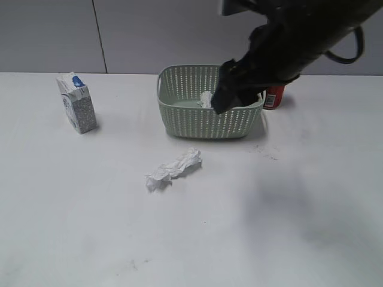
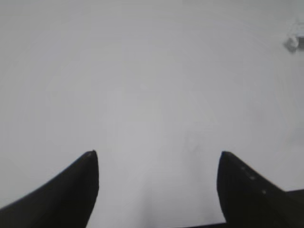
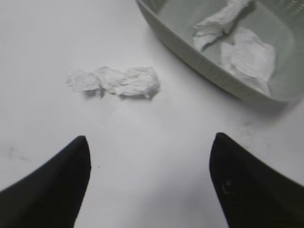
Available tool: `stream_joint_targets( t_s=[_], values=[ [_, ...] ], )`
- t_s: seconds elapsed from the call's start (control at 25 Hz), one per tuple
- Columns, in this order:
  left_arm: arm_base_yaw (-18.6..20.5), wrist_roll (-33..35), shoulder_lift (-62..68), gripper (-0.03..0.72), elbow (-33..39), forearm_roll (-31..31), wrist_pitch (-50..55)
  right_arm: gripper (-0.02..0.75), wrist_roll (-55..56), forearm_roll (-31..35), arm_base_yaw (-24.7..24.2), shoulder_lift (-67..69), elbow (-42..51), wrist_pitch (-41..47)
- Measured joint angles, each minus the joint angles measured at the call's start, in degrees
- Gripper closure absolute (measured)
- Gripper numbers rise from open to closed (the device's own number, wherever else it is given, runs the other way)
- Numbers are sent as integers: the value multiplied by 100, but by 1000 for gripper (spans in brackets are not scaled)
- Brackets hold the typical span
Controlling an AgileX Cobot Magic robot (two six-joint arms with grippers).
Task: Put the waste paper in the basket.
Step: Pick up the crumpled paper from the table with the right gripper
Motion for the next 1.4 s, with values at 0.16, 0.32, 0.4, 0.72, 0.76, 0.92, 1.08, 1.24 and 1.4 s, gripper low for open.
stream_joint_targets(
  t_s=[0.16, 0.32, 0.4, 0.72, 0.76, 0.92, 1.08, 1.24, 1.4],
  values=[
    [0, -4, -684, 100, 10, 4, -4, 150, 71, -12, 541, 688, -616, 147],
    [0, -4, -1353, 100, 11, 4, -4, 150, 297, -175, 987, 1317, -1069, 230],
    [0, -4, -1664, 100, 11, 4, -4, 150, 494, -422, 1189, 1657, -1245, 238],
    [0, -4, -1868, 100, 16, -1, 6, 150, 1525, -1395, 1474, 2787, -1791, 218],
    [0, -4, -1868, 100, 16, -1, 6, 150, 1663, -1491, 1474, 2905, -1854, 186],
    [0, -4, -1868, 100, 16, -1, 6, 150, 2219, -2012, 1476, 3321, -2061, 153],
    [0, -4, -1868, 100, 16, 3, 6, 150, 2351, -2144, 1476, 3627, -2118, 38],
    [0, -4, -1868, 101, 16, 11, 6, 150, 2376, -1963, 1476, 3790, -2158, 10],
    [0, -4, -1868, 101, 16, 24, 6, 203, 2382, -1788, 1476, 3836, -2197, -22]
  ],
)
